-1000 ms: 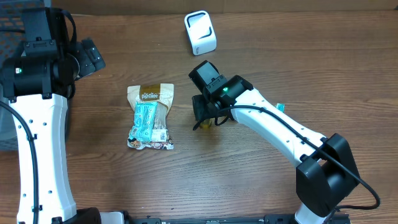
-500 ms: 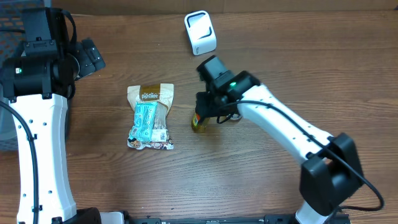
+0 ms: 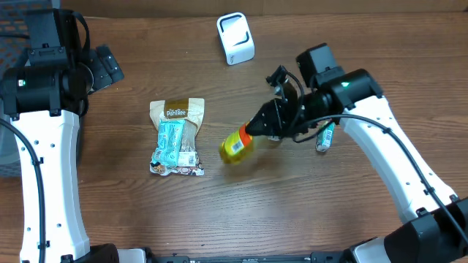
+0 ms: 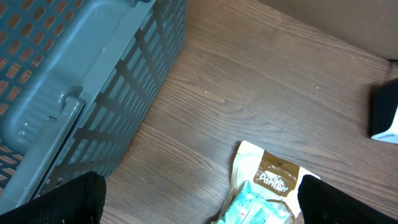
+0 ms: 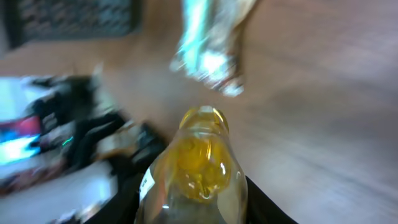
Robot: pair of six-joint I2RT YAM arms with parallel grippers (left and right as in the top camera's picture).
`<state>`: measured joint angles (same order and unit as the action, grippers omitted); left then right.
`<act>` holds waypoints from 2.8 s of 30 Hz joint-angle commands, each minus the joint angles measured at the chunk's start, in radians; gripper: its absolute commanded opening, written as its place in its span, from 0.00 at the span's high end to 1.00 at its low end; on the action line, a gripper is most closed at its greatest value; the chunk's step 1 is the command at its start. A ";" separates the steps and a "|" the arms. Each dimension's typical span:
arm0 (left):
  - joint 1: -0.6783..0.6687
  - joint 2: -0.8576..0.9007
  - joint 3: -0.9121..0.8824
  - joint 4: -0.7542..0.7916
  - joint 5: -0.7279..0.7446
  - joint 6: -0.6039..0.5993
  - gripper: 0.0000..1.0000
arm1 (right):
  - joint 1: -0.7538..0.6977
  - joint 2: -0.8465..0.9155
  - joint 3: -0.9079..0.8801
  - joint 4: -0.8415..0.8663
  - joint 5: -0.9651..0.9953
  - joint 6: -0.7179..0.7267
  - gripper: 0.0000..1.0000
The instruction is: Scan the item barcode
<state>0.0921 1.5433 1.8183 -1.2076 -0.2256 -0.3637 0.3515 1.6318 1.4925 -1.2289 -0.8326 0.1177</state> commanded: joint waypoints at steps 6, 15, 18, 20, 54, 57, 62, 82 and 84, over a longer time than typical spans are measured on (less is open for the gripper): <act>0.001 0.001 0.001 0.002 -0.017 -0.003 0.01 | -0.015 -0.029 0.030 -0.181 -0.437 -0.340 0.59; 0.001 0.001 0.001 0.002 -0.017 -0.003 0.00 | -0.015 -0.029 0.030 -0.278 -0.481 -0.468 0.60; 0.001 0.001 0.001 0.002 -0.017 -0.003 0.00 | -0.015 -0.029 0.030 -0.285 -0.482 -0.468 0.60; 0.001 0.001 0.001 0.002 -0.017 -0.003 0.01 | -0.015 -0.029 0.030 -0.285 -0.481 -0.468 0.60; 0.001 0.001 0.001 0.002 -0.017 -0.003 0.00 | -0.016 -0.029 0.030 -0.327 -0.550 -0.511 0.61; 0.001 0.001 0.001 0.002 -0.017 -0.003 0.01 | -0.016 -0.029 0.030 -0.326 -0.550 -0.512 0.61; 0.001 0.001 0.001 0.002 -0.017 -0.003 0.00 | -0.016 -0.029 0.030 -0.330 -0.550 -0.511 0.61; 0.001 0.001 0.001 0.002 -0.017 -0.003 0.00 | -0.015 -0.029 0.030 -0.277 -0.492 -0.534 0.62; 0.001 0.001 0.001 0.002 -0.017 -0.003 0.00 | -0.015 -0.029 0.030 -0.266 -0.466 -0.534 0.65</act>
<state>0.0921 1.5433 1.8183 -1.2079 -0.2256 -0.3637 0.3401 1.6318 1.4933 -1.5066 -1.2953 -0.4046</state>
